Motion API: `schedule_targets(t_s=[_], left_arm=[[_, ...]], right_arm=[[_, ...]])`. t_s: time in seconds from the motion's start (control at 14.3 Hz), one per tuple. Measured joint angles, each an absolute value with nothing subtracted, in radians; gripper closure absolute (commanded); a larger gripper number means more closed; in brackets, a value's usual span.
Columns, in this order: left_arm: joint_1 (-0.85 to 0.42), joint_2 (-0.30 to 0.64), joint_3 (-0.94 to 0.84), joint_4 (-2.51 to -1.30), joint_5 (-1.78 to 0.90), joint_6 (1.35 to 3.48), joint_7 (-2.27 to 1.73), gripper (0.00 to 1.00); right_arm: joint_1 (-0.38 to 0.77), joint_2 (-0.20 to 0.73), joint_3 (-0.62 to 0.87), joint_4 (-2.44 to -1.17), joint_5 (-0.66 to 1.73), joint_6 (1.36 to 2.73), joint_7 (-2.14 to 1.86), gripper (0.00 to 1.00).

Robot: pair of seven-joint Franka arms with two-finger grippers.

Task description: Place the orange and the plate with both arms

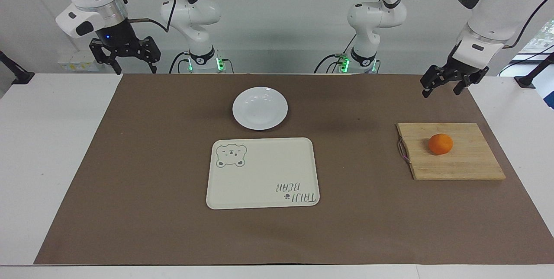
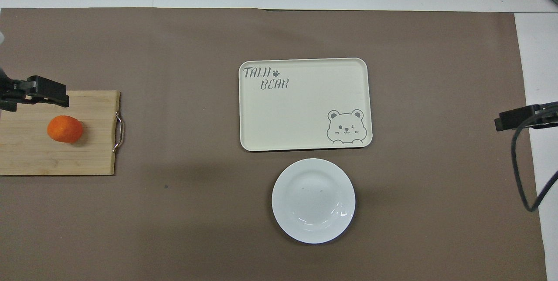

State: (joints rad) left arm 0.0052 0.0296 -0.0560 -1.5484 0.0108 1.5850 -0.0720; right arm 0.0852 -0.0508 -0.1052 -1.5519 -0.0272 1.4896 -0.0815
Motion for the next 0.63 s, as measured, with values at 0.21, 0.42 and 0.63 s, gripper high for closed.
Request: schedule_targets(t_s=[0.21,0.42,0.63], left_arm=[[0.052,0.031,-0.053,-1.606,0.011,1.655,-0.006,0.00],[0.100,0.037,-0.051,-1.697,0.011,1.760,0.038,0.00],[0.143,0.050,-0.049,-1.769,0.011,1.866,0.101,0.00]], right_arm=[[0.085,-0.051,-0.105,-1.552,-0.027,1.490,-0.082,0.00],[0.085,-0.051,-0.105,-1.552,-0.027,1.490,-0.082,0.00],[0.085,-0.051,-0.105,-1.552,-0.027,1.490,-0.082,0.00]])
